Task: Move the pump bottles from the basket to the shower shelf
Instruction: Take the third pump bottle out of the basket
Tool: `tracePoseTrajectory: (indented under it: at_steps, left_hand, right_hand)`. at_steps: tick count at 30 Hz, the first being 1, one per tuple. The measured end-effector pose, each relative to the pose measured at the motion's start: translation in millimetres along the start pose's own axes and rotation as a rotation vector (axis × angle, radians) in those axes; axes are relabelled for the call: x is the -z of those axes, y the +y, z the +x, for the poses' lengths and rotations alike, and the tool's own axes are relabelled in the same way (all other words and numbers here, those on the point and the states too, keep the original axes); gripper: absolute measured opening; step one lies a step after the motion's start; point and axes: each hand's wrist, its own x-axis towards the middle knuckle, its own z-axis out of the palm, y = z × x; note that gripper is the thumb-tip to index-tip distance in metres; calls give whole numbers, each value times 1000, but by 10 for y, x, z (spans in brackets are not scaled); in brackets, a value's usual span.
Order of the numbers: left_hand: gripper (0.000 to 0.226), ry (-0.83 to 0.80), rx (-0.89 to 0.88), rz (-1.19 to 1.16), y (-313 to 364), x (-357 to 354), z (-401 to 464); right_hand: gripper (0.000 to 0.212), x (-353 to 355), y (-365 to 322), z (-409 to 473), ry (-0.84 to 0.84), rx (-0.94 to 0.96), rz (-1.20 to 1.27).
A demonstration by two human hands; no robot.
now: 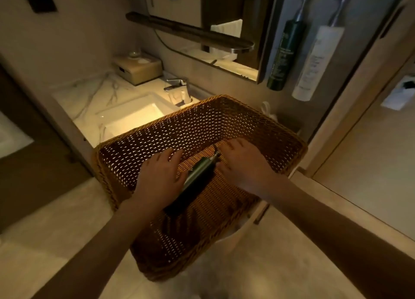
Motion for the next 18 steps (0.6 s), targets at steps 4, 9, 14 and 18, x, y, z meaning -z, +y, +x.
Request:
tracePoseTrajectory:
  at_steps: [4,9,14,18]
  left_hand:
    - [61,-4,136,2,-30,23,-9]
    - [60,20,236,-15,-61,37,-63]
    - [61,46,309,-69,-154,49,-113]
    - [60,82,325,-76,-286,57,-135]
  right_hand:
    - [40,-240,-20,499,-321,55,-37]
    - [51,-664,-136,938,-683,-154,295]
    - [106,-1228,-358,1022,-500,-691,730]
    - [126,-1426,-542,1098,-361,-851,726]
